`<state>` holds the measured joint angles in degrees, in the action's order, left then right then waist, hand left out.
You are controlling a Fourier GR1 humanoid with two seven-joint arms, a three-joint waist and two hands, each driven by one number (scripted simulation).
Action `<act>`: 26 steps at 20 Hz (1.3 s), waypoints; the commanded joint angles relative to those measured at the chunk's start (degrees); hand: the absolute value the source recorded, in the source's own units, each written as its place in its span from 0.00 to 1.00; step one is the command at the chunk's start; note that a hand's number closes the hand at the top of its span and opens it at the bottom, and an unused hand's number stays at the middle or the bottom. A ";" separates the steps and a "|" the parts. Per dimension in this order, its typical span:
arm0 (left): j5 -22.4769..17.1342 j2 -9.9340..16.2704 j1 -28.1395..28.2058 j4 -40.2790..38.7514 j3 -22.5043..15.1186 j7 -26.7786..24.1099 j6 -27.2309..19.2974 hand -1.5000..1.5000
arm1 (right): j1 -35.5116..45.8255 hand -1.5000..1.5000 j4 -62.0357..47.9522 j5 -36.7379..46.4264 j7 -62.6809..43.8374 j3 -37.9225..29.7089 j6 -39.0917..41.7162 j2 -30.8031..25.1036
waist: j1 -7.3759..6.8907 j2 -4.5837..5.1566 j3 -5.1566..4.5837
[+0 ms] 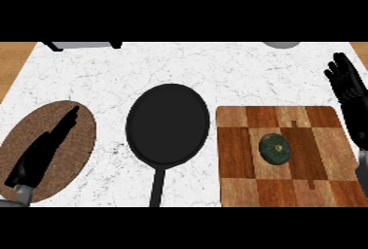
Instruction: Pick the squash from the cutting board and place it in the pan
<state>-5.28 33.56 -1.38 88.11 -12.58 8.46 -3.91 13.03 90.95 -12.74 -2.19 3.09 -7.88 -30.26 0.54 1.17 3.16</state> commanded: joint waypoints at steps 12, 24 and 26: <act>-11.64 -13.15 -5.96 0.49 10.82 0.96 -9.05 0.50 | -20.77 0.00 11.29 7.92 17.39 -5.64 1.33 -5.27 | 2.74 -1.58 -3.21; -10.41 -14.42 -3.80 7.13 9.56 3.12 -7.52 0.50 | -29.76 0.00 22.24 16.77 9.28 -13.27 7.46 -15.02 | -0.32 -1.28 -3.21; -8.89 -16.25 -6.38 3.10 8.55 1.82 -8.93 0.50 | -25.77 0.00 23.14 18.59 3.68 -11.29 10.41 -20.03 | -0.53 -1.04 -3.28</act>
<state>-15.34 18.92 -6.48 93.16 -3.30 11.22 -12.22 -14.79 110.80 2.43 8.67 -9.73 -0.69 -45.45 0.49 -0.08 -0.05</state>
